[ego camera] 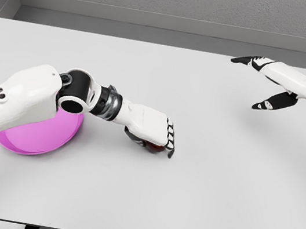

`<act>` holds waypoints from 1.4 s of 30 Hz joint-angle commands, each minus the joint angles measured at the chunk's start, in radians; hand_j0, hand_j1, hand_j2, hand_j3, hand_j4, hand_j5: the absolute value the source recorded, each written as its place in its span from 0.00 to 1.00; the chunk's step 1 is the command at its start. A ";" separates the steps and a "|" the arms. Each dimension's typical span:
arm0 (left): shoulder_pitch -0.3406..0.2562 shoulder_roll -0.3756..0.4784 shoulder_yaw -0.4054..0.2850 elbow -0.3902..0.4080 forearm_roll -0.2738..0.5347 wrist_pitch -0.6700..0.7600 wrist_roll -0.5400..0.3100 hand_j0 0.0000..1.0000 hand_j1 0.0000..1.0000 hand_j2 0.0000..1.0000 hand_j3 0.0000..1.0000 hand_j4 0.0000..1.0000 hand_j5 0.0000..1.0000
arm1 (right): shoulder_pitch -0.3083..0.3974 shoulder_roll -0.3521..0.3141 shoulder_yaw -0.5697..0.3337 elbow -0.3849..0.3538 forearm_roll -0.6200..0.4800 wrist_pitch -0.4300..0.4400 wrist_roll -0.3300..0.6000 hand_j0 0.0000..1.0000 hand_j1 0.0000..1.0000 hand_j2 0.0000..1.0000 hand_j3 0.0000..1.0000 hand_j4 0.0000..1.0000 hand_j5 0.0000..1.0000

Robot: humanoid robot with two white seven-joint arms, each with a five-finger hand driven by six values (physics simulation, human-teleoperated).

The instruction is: Put the apple on the plate with both arms

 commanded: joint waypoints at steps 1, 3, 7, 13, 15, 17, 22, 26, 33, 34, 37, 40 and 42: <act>0.000 0.001 0.000 0.000 0.005 0.002 0.000 0.55 0.55 0.55 0.55 0.55 0.55 | 0.002 -0.001 0.000 0.000 -0.008 0.003 0.000 1.00 1.00 1.00 1.00 1.00 1.00; 0.000 0.001 0.000 -0.002 0.005 0.002 0.000 0.54 0.54 0.54 0.54 0.54 0.54 | 0.000 -0.001 0.000 0.000 -0.008 0.003 0.000 1.00 1.00 1.00 1.00 1.00 1.00; 0.000 0.003 0.000 -0.003 0.006 0.002 0.000 0.51 0.51 0.51 0.51 0.51 0.51 | 0.000 0.002 0.000 0.000 -0.008 0.003 0.000 1.00 1.00 1.00 1.00 1.00 1.00; -0.029 0.030 0.003 -0.020 0.014 0.002 0.005 0.48 0.48 0.48 0.48 0.48 0.48 | 0.000 0.007 0.000 0.000 -0.008 0.003 0.000 1.00 1.00 1.00 1.00 1.00 1.00; -0.054 0.082 0.010 -0.048 0.026 0.002 0.008 0.46 0.46 0.46 0.46 0.46 0.46 | 0.002 0.007 0.000 0.000 -0.008 0.003 0.000 1.00 1.00 1.00 1.00 1.00 1.00; -0.057 0.190 0.051 -0.123 0.034 0.002 0.008 0.44 0.44 0.44 0.44 0.44 0.44 | 0.002 0.007 0.000 0.000 -0.008 0.003 0.000 1.00 1.00 1.00 1.00 1.00 1.00; -0.044 0.426 0.197 -0.141 0.097 0.002 0.009 0.44 0.44 0.44 0.44 0.44 0.44 | 0.002 0.007 0.000 0.000 -0.008 0.003 0.000 1.00 1.00 1.00 1.00 1.00 1.00; -0.021 0.572 0.206 -0.138 0.104 0.002 0.005 0.45 0.45 0.45 0.45 0.45 0.45 | 0.000 0.007 0.000 0.000 -0.008 0.003 0.000 1.00 1.00 1.00 1.00 1.00 1.00; 0.041 0.638 0.203 -0.127 0.103 0.002 0.003 0.51 0.51 0.51 0.51 0.51 0.51 | -0.002 0.007 0.000 0.000 -0.008 0.003 0.000 1.00 1.00 1.00 1.00 1.00 1.00; 0.041 0.636 0.201 -0.127 0.106 0.002 0.003 0.61 0.61 0.61 0.61 0.61 0.61 | -0.002 0.007 0.000 0.000 -0.008 0.003 0.000 1.00 1.00 1.00 1.00 1.00 1.00; 0.040 0.635 0.203 -0.100 0.146 0.002 0.005 0.96 0.96 0.96 0.96 0.96 0.96 | 0.000 0.011 0.001 0.000 -0.008 0.003 0.000 1.00 1.00 1.00 1.00 1.00 1.00; 0.023 0.587 0.207 0.101 0.262 0.002 0.008 1.00 1.00 1.00 1.00 1.00 1.00 | 0.000 0.013 0.001 0.000 -0.006 0.003 0.000 1.00 1.00 1.00 1.00 1.00 1.00; 0.017 0.504 0.275 0.326 0.284 0.002 0.011 1.00 1.00 1.00 1.00 1.00 1.00 | 0.000 0.013 0.001 0.000 -0.006 0.003 0.000 1.00 1.00 1.00 1.00 1.00 1.00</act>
